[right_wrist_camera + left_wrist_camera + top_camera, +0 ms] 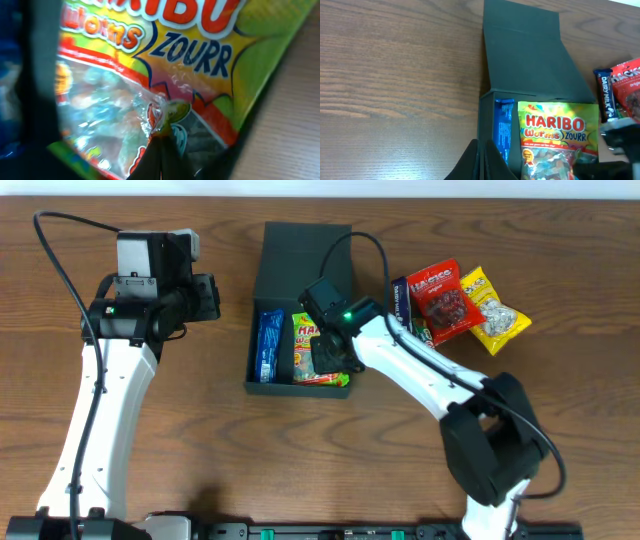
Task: Pack container
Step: 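Release the Haribo bag and press it down with the right gripper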
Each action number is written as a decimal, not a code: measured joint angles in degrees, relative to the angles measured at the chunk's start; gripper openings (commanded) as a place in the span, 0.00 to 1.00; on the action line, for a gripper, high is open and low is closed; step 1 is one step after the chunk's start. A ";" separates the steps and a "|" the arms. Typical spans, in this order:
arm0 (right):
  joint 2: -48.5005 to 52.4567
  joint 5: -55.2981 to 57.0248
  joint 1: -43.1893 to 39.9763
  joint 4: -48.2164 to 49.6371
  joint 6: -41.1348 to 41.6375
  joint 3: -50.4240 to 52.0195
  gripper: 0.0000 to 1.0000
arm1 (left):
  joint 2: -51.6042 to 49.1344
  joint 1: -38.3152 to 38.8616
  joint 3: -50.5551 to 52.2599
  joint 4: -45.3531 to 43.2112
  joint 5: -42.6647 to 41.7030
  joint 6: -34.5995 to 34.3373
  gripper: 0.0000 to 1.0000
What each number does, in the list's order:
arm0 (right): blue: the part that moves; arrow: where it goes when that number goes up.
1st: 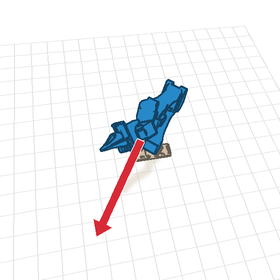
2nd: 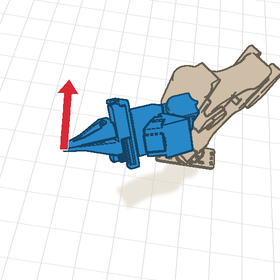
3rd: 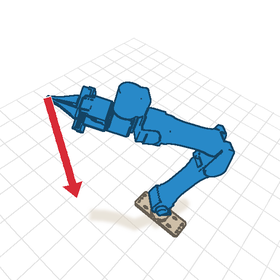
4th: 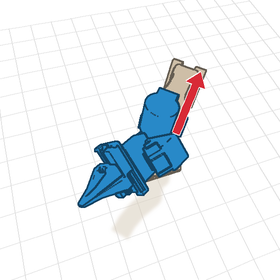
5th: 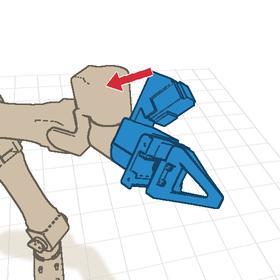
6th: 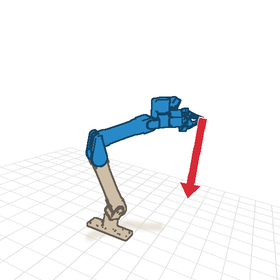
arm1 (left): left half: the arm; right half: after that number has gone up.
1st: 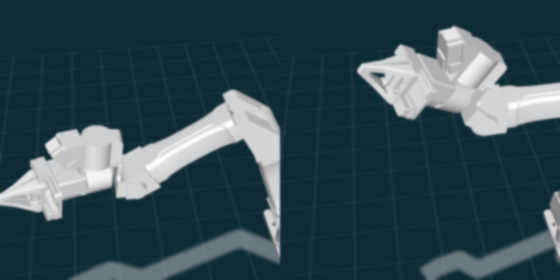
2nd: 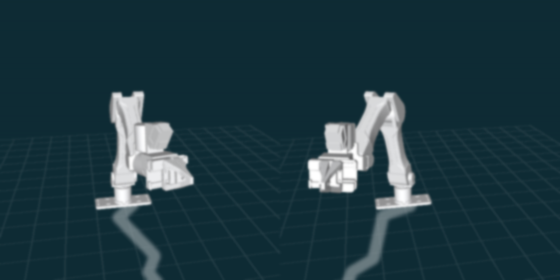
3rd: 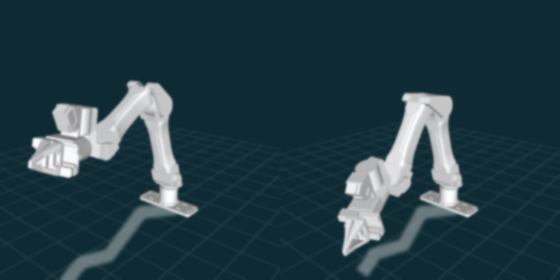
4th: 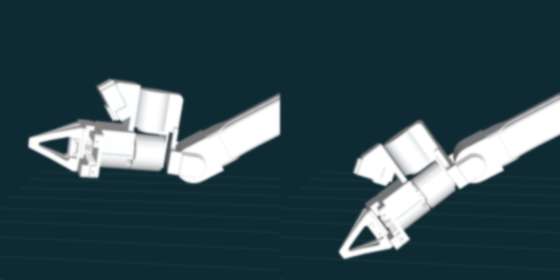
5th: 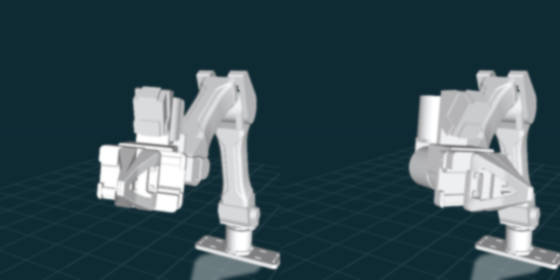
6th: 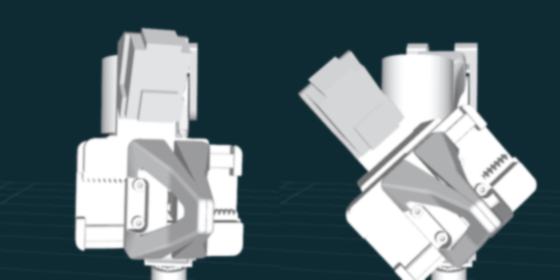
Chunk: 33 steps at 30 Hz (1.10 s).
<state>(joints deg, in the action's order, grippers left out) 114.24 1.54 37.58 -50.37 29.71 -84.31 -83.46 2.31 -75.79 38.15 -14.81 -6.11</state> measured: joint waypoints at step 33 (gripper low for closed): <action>12.33 6.34 -0.07 -6.29 -3.48 -17.55 0.01 | 0.00 0.00 0.00 0.61 0.00 0.00 0.06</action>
<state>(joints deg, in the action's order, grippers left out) 126.56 7.88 37.52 -56.66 26.24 -101.86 -83.46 2.31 -75.79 38.76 -14.81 -6.11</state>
